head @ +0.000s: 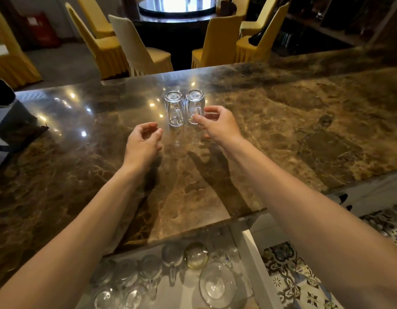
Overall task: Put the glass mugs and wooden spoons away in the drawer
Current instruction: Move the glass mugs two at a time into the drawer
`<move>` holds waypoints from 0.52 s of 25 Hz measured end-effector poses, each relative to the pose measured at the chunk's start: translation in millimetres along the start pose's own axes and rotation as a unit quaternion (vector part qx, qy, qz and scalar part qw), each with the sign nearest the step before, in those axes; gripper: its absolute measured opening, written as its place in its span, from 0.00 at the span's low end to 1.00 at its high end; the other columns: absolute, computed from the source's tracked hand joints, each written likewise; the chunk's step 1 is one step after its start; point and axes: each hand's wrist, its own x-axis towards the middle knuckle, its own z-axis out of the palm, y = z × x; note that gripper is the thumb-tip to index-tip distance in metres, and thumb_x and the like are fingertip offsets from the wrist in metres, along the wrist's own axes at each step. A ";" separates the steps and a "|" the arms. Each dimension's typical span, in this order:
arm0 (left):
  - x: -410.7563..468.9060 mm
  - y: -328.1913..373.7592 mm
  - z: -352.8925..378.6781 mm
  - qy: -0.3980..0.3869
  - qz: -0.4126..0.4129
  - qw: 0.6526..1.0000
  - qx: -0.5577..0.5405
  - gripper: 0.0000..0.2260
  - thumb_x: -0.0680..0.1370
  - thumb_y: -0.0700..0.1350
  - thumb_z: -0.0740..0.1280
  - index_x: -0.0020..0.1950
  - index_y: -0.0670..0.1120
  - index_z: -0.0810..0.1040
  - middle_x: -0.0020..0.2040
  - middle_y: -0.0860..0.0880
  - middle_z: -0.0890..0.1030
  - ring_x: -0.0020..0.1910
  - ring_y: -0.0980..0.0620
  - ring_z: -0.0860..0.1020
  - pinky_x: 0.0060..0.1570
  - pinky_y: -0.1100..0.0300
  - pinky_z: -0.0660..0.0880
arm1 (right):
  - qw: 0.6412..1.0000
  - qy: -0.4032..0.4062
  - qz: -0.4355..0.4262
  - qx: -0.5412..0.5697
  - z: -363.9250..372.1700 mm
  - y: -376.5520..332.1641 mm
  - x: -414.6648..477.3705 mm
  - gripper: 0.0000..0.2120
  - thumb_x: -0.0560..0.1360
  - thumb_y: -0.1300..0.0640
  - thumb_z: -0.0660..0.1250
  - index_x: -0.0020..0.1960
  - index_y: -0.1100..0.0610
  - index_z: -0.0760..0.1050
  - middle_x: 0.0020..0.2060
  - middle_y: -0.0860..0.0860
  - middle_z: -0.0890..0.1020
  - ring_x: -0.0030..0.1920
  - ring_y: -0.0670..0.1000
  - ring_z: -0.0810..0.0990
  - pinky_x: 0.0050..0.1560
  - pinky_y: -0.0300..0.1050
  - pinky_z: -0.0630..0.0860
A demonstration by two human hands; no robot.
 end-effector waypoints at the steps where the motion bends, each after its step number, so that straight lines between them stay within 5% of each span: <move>1: 7.8 -4.1 4.9 0.004 0.002 1.000 0.021 0.16 0.76 0.44 0.67 0.63 0.46 0.73 0.59 0.46 0.77 0.54 0.55 0.75 0.46 0.60 0.78 | 1.000 0.004 0.011 -0.029 -1.6 3.0 5.4 0.27 0.70 0.48 0.73 0.65 0.56 0.69 0.59 0.53 0.77 0.56 0.51 0.77 0.56 0.51 0.77; 5: 28.5 -12.8 22.2 0.007 0.012 0.997 0.080 0.28 0.73 0.50 0.70 0.71 0.49 0.65 0.69 0.47 0.70 0.63 0.57 0.69 0.63 0.49 0.72 | 0.998 -0.011 0.008 -0.060 -1.3 9.5 21.1 0.36 0.69 0.46 0.72 0.71 0.54 0.61 0.64 0.52 0.74 0.60 0.52 0.74 0.60 0.53 0.75; 13: 44.6 -16.7 53.3 0.004 0.044 0.995 0.095 0.23 0.76 0.48 0.68 0.69 0.46 0.68 0.65 0.48 0.75 0.58 0.58 0.74 0.59 0.60 0.72 | 0.999 -0.006 -0.014 -0.041 9.5 19.5 46.3 0.22 0.72 0.53 0.72 0.63 0.57 0.72 0.57 0.52 0.79 0.56 0.50 0.78 0.56 0.54 0.77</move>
